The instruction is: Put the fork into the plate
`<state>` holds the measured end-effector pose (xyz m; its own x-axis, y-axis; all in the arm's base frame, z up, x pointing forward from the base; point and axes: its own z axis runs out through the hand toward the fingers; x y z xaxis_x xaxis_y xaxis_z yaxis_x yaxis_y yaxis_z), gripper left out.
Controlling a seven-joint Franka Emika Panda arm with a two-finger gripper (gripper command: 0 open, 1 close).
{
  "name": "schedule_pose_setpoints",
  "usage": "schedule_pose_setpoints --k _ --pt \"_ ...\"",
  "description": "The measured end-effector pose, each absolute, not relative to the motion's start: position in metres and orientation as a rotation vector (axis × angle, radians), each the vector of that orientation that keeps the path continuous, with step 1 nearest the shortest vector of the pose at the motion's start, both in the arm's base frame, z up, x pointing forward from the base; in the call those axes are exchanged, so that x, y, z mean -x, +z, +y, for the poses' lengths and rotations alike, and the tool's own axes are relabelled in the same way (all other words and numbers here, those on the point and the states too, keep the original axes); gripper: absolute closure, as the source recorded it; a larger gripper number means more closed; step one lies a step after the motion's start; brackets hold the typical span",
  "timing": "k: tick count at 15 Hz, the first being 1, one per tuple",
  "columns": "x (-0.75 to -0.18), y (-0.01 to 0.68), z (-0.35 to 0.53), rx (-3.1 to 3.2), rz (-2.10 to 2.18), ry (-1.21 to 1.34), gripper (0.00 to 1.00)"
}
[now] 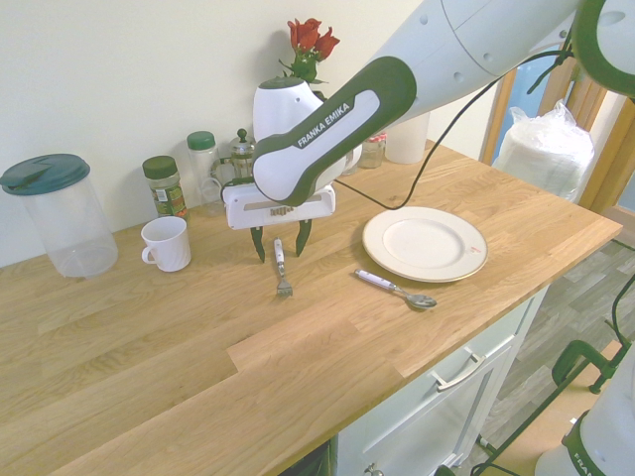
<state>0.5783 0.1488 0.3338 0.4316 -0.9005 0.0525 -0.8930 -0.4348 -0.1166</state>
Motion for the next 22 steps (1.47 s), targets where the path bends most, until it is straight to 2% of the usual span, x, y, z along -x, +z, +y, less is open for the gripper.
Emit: schedule_pose_setpoints --k 22 --pt "-0.588 0.338 0.146 2.535 1.625 -0.205 1.0"
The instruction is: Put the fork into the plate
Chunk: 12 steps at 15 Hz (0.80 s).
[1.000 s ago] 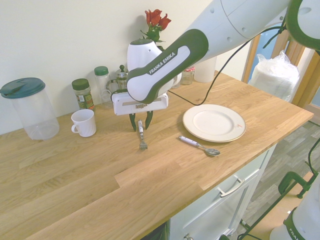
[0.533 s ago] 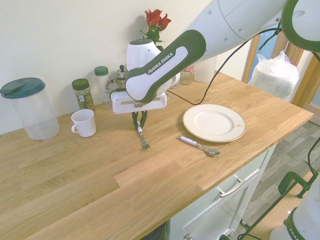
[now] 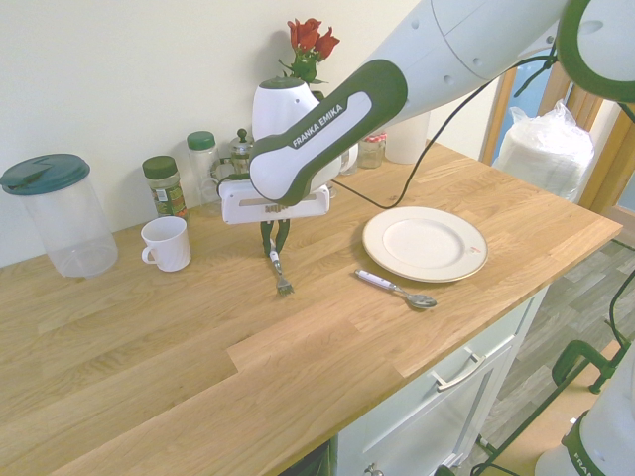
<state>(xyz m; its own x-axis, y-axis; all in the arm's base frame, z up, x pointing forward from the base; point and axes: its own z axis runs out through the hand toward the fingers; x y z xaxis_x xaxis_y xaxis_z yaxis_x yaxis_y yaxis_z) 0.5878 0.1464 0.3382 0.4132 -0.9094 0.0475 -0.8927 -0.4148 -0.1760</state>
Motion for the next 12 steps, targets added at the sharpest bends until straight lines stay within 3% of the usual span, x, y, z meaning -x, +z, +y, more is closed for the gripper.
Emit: schedule_pose_setpoints --k 6,12 --pt "-0.542 0.386 0.109 2.481 1.665 -0.271 1.0" --pt "-0.468 0.386 0.0 2.333 1.746 -0.257 1.0"
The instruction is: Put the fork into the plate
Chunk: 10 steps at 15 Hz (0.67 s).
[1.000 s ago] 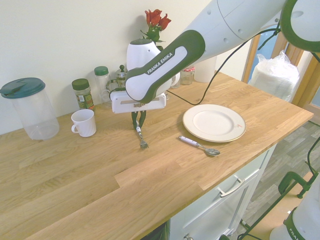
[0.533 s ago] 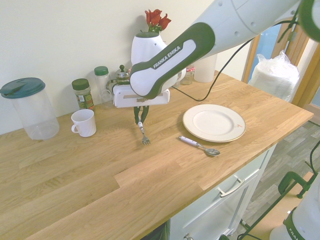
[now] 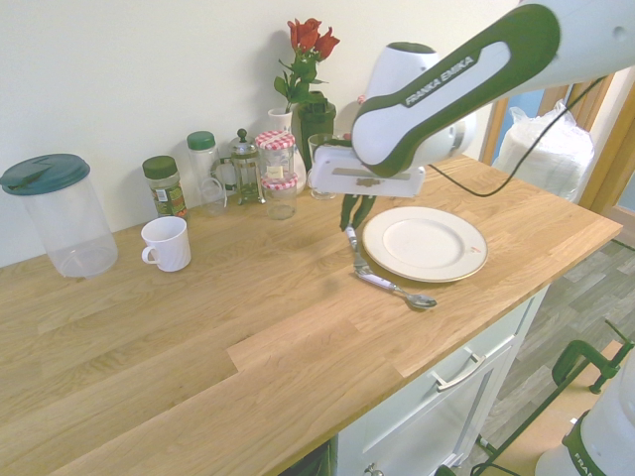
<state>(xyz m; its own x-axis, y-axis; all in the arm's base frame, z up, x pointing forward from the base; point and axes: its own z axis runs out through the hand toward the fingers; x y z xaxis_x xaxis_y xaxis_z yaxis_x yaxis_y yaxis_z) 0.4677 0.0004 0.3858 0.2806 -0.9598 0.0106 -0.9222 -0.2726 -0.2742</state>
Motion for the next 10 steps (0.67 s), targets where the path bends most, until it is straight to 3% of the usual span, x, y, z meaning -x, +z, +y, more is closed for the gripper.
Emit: schedule_pose_setpoints --k 5,10 --pt "-0.409 0.376 -0.072 2.25 1.815 -0.232 1.0" --pt "-0.387 0.355 -0.107 2.21 1.855 -0.206 1.0"
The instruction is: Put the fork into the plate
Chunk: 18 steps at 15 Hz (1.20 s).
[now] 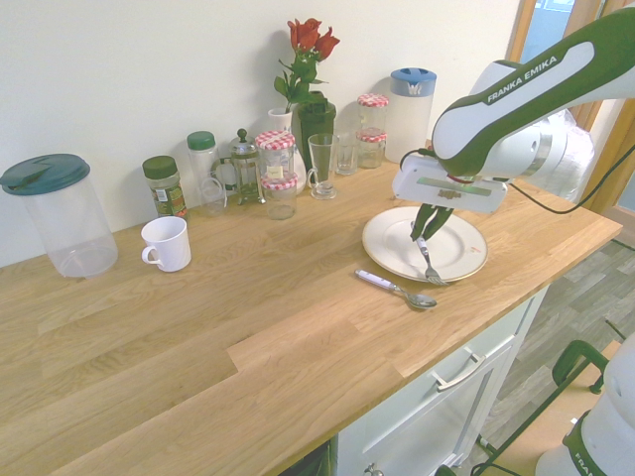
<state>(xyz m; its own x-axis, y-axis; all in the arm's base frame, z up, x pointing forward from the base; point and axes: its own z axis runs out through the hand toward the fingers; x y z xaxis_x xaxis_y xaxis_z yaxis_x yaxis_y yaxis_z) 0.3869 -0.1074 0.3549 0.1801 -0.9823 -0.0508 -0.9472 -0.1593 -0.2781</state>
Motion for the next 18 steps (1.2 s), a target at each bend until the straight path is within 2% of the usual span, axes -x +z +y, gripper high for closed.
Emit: schedule_pose_setpoints --k 12,13,18 --pt "-0.391 0.345 -0.114 2.2 1.868 -0.208 1.0" --pt "-0.394 0.344 -0.115 2.192 1.875 -0.209 0.0" --pt "-0.401 0.338 -0.119 2.166 1.899 -0.203 0.0"
